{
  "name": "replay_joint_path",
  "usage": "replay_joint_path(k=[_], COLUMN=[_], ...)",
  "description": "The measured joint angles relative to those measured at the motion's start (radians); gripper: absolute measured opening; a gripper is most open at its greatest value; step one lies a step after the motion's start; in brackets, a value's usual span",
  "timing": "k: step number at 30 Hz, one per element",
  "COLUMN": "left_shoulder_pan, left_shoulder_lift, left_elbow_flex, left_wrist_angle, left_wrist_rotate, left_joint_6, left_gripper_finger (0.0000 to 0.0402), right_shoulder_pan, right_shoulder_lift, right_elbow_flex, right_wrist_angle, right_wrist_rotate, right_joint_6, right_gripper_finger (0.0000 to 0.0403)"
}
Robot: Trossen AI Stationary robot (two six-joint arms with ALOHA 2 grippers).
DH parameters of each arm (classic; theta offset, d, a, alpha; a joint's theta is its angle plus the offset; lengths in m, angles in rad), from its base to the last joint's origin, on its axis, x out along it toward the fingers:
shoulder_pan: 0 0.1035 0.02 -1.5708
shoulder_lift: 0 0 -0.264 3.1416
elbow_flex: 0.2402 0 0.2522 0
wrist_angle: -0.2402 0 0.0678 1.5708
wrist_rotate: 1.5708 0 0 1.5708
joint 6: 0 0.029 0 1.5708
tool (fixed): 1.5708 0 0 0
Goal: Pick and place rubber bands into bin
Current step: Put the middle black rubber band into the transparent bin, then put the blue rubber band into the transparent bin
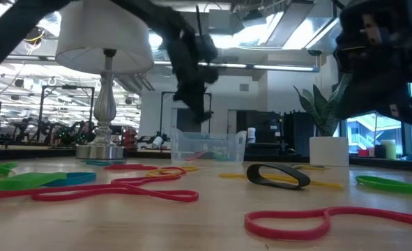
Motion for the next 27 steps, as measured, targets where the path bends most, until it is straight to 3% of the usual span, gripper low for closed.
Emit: replay_joint_path(k=[6,11,20,27], left_shoulder_pan=[0.021,0.02,0.01,-0.01], left_shoulder_lift=[0.089,0.11,0.105,0.012], left_elbow_flex=[0.0,0.0,0.0,0.0], left_wrist_angle=[0.001,0.003,0.007,0.004], left_wrist_rotate=[-0.041,-0.042,-0.09,-0.121], left_joint_6=[-0.04,-0.04,-0.05,-0.081], left_gripper_finger=[0.0008,0.0035,0.0103,0.0098], right_shoulder_pan=[-0.041,-0.061,-0.072,-0.071], right_shoulder_lift=[0.0,0.0,0.0,0.0], right_elbow_flex=[0.0,0.0,0.0,0.0], right_wrist_angle=[0.011,0.015,0.012,-0.011], right_wrist_rotate=[0.0,0.0,-0.001,-0.002], right_joint_6=[0.0,0.0,-0.01,-0.113], right_gripper_finger=[0.0008,0.0004,0.0008,0.0011])
